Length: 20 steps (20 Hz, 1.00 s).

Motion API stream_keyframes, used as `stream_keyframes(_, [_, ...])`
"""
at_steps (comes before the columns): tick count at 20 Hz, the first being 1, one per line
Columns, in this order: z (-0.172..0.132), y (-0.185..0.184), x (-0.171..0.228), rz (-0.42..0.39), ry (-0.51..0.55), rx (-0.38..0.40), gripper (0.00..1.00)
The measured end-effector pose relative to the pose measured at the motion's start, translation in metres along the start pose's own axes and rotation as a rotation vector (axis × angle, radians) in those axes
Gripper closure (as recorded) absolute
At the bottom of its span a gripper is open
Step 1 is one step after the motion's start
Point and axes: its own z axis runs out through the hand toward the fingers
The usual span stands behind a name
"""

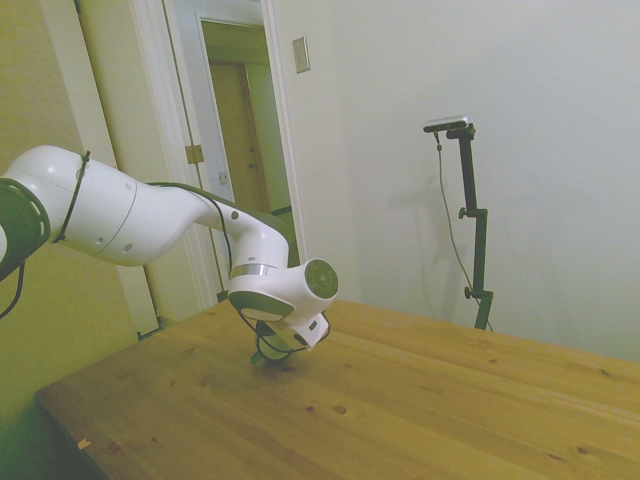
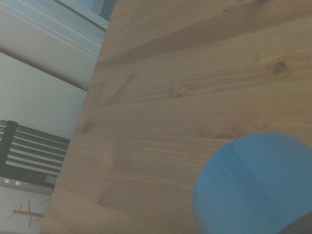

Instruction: Flip the mug upright

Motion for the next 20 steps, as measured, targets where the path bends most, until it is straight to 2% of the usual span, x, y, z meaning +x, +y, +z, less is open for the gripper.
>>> stream_keyframes(6, [-0.035,-0.025,-0.016,-0.085,0.180,-0.187,1.00])
stream_keyframes(9, [-0.047,-0.041,-0.035,-0.115,0.257,-0.315,1.00])
stream_keyframes(15, [-0.030,-0.042,-0.064,-0.156,0.357,-0.563,1.00])
stream_keyframes(20, [-0.014,-0.028,-0.070,-0.148,0.410,-0.685,1.00])
